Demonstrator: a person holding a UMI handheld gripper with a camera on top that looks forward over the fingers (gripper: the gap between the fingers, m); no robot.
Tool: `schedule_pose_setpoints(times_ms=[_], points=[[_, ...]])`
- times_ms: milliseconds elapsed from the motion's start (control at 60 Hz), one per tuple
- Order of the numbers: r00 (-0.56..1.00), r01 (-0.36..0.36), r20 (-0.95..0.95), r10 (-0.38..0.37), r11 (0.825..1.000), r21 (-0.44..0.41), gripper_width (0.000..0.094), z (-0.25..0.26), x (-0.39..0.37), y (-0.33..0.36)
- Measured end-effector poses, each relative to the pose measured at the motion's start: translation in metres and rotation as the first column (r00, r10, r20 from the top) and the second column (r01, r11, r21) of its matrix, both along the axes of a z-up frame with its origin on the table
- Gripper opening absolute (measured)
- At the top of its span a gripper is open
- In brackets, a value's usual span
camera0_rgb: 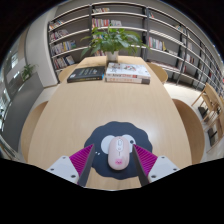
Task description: Arrange mouse
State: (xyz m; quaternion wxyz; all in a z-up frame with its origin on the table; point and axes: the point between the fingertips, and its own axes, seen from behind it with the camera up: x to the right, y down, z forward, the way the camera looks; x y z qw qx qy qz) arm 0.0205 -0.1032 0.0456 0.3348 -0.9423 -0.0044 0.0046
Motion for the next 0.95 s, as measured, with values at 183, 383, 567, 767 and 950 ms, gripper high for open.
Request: schedule_pose_setpoints(times_ms=[183, 383, 567, 767, 950], points=[[0.999, 0.021, 0.025, -0.024, 0.993, 0.117, 0.0739, 0.090, -0.005, -0.027], [0.998, 0.031, 0.041, -0.041, 0.975, 0.221, 0.0737, 0.159, -0.020, -0.073], [0.997, 0.039, 0.051, -0.054, 0.965, 0.258, 0.0739, 0.185, -0.033, -0.112], [0.998, 0.039, 0.035, -0.050, 0.964, 0.263, 0.0743, 0.188, -0.052, -0.144], [0.998, 0.039, 0.036, -0.049, 0.967, 0.253, 0.0742, 0.183, -0.063, -0.163]])
